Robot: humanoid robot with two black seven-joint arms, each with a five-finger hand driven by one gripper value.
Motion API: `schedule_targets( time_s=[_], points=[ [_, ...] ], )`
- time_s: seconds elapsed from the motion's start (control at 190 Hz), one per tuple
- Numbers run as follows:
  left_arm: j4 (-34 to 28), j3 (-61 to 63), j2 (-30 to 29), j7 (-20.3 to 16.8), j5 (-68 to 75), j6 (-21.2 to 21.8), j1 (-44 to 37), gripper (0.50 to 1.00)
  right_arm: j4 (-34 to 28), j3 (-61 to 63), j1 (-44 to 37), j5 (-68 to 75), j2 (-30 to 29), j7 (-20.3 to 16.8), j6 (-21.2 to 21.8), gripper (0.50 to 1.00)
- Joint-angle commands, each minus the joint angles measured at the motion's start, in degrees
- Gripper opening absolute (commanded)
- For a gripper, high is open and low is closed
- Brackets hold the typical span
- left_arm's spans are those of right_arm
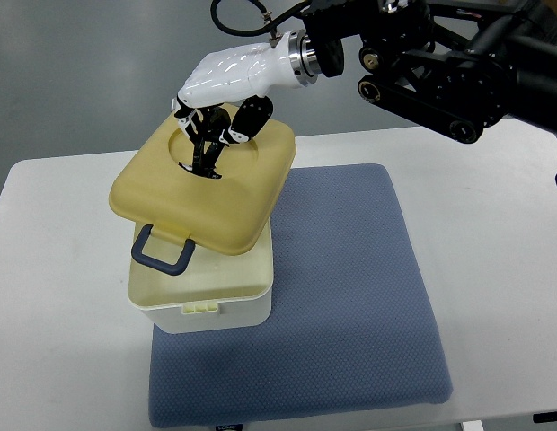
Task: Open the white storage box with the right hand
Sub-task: 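Lift the yellow lid off the box with the right hand, then lower the lid onto the blue mat and release the handle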
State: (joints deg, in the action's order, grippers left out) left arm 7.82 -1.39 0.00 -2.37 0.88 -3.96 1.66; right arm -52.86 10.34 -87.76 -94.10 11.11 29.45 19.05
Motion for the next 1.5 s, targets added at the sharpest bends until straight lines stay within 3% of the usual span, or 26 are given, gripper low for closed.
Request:
schedule_targets(
  time_s=[0.0, 0.352, 0.851, 1.04, 1.334, 1.497],
  points=[
    [0.0, 0.0, 0.0, 0.0, 0.0, 0.0, 0.0, 1.000, 1.0, 0.1, 0.2, 0.5, 2.2, 0.0, -0.1, 0.500],
    [0.0, 0.0, 0.0, 0.0, 0.0, -0.1, -0.1, 1.000, 8.3, 0.4, 3.9, 0.5, 8.9, 1.2, -0.9, 0.500],
    [0.0, 0.0, 0.0, 0.0, 0.0, 0.0, -0.1, 1.000, 15.2, 0.2, 13.8, 1.4, 12.6, 1.4, -5.3, 0.500],
    [0.0, 0.1, 0.0, 0.0, 0.0, 0.0, 0.0, 1.000, 15.2, -0.1, 17.2, 1.6, 16.7, 2.5, -5.7, 0.500],
    [0.0, 0.1, 0.0, 0.0, 0.0, 0.0, 0.0, 1.000, 13.7, -0.7, 21.3, 1.6, 16.1, 4.2, -7.1, 0.500],
    [0.0, 0.1, 0.0, 0.0, 0.0, 0.0, 0.0, 1.000, 9.6, -0.8, 21.3, 1.4, 15.6, 5.1, -7.0, 0.500]
  ],
)
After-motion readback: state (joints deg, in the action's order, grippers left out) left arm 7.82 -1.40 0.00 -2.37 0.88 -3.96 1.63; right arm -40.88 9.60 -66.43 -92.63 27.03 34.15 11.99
